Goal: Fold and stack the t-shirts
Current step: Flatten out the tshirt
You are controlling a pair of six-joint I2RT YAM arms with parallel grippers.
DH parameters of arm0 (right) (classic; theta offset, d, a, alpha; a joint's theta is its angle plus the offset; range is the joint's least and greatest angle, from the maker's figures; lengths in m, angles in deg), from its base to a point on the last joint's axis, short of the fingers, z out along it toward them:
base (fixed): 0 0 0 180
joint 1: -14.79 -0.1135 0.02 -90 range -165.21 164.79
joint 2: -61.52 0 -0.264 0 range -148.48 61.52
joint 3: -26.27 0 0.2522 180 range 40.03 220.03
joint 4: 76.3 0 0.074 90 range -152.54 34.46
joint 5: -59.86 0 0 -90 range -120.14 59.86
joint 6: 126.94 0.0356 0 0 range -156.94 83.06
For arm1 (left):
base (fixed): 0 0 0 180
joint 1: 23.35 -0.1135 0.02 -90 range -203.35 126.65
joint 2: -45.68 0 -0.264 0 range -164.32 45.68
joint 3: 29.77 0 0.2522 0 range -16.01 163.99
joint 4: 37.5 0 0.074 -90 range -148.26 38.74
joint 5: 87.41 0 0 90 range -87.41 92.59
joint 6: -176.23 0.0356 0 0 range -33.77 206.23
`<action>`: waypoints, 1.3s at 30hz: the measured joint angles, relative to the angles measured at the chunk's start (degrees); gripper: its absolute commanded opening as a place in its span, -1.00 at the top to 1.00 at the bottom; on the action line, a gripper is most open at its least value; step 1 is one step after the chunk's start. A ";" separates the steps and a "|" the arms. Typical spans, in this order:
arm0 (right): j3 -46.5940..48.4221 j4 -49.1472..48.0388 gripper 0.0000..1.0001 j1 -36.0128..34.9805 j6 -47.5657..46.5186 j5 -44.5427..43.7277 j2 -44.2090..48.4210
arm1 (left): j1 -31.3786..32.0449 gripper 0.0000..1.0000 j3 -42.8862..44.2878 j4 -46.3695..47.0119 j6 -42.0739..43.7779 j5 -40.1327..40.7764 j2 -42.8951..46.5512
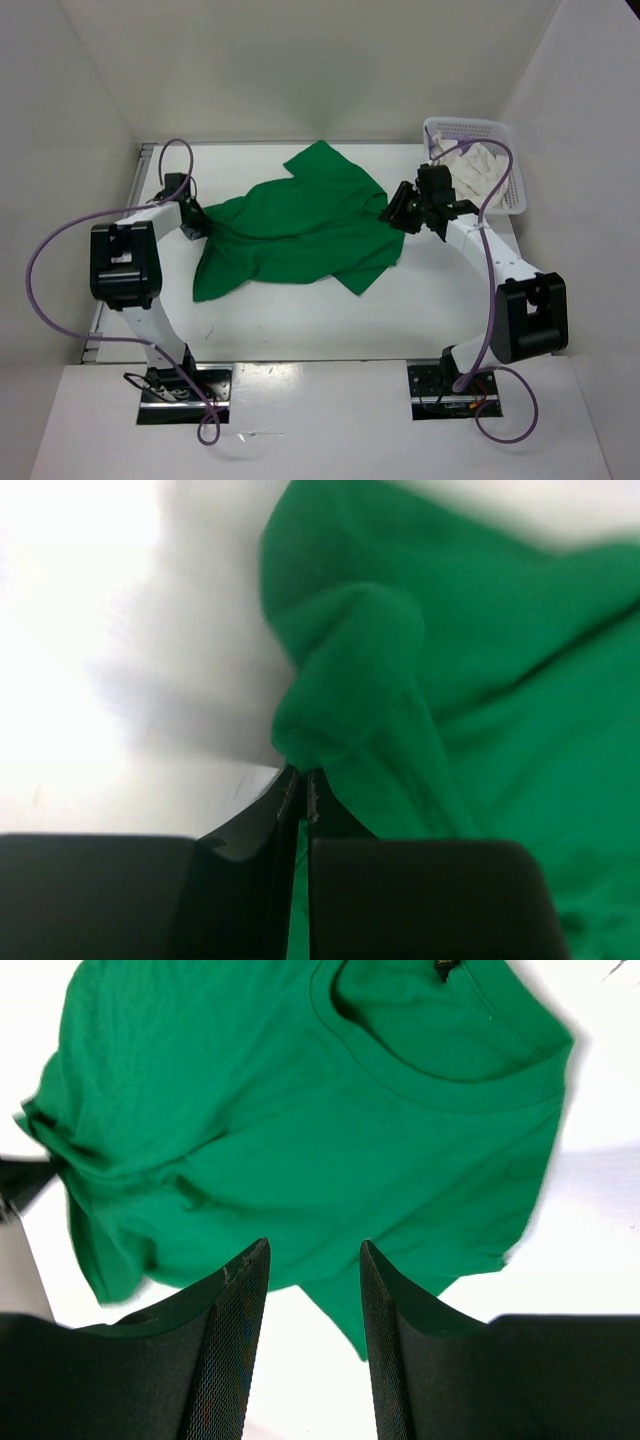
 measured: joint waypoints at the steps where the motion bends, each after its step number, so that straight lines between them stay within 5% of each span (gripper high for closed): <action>1: -0.02 0.00 0.06 0.00 -0.02 -0.02 -0.04 | 0.00 0.65 2.73 0.20 0.07 -0.13 -1.95; 3: -0.02 -0.02 0.06 0.00 -0.13 -0.13 -0.20 | 0.00 0.02 7.30 0.13 0.61 -0.15 -4.57; 4: -0.02 0.00 0.06 0.00 -0.20 -0.11 -0.35 | 0.00 -0.51 8.68 0.09 0.83 -0.09 -4.96; 8: -0.02 0.04 0.06 0.00 -0.20 0.00 -0.81 | -0.13 -1.00 9.16 0.02 2.19 1.60 -2.38; 13: -0.09 0.00 0.56 -0.20 -0.66 0.76 -0.81 | -2.91 -1.00 1.44 -1.81 3.15 1.57 8.15; 15: -0.17 0.02 0.71 -0.72 -0.87 0.83 -0.81 | -4.04 -0.44 -2.93 -2.12 2.19 0.68 13.42; 16: -0.17 0.04 0.80 -1.14 -1.09 0.85 -0.81 | -4.22 0.20 -5.46 -2.40 0.87 0.22 16.76; 20: -0.57 -0.04 0.81 -3.30 -1.88 1.46 -0.68 | -3.85 0.64 -15.06 -4.48 -3.96 -1.22 31.26; 29: -2.08 0.00 0.76 -9.51 -1.88 3.61 -0.11 | -3.72 0.57 -31.21 -9.49 -19.76 -0.37 48.65; 39: -2.08 0.07 0.73 -10.23 -1.90 3.76 0.02 | -1.77 0.04 -35.21 -13.33 -28.50 8.20 54.62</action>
